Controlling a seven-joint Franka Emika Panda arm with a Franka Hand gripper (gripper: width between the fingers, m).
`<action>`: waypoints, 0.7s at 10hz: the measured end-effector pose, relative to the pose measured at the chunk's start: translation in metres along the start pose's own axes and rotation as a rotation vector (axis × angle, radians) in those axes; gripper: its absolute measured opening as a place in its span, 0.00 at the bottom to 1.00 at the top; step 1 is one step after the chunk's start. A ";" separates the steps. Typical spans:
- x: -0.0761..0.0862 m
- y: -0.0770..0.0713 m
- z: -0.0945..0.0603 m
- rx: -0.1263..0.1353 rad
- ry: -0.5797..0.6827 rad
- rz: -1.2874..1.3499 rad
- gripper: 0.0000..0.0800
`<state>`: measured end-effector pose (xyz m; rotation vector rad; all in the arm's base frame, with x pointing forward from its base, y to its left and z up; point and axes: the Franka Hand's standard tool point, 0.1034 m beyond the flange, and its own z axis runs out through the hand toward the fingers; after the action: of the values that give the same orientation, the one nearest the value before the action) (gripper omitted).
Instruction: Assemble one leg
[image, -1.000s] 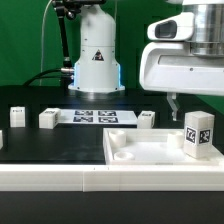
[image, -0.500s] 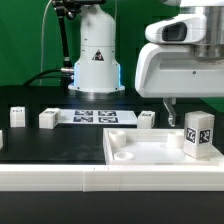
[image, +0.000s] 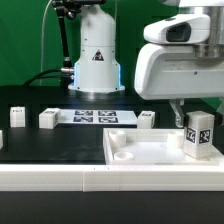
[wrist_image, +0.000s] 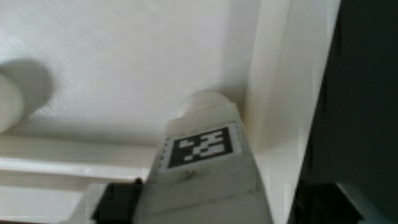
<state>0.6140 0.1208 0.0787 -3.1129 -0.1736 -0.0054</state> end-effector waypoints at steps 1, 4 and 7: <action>0.000 0.000 0.000 0.001 0.000 0.010 0.36; 0.000 -0.002 0.000 -0.003 0.025 0.240 0.36; 0.001 -0.001 0.001 0.023 0.042 0.581 0.36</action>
Offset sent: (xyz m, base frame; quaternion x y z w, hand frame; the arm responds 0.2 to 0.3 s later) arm -0.0084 0.0074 0.0016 -0.0338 0.0429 0.2228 0.9733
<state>0.6146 0.1218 0.0773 -3.0075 0.7198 -0.0567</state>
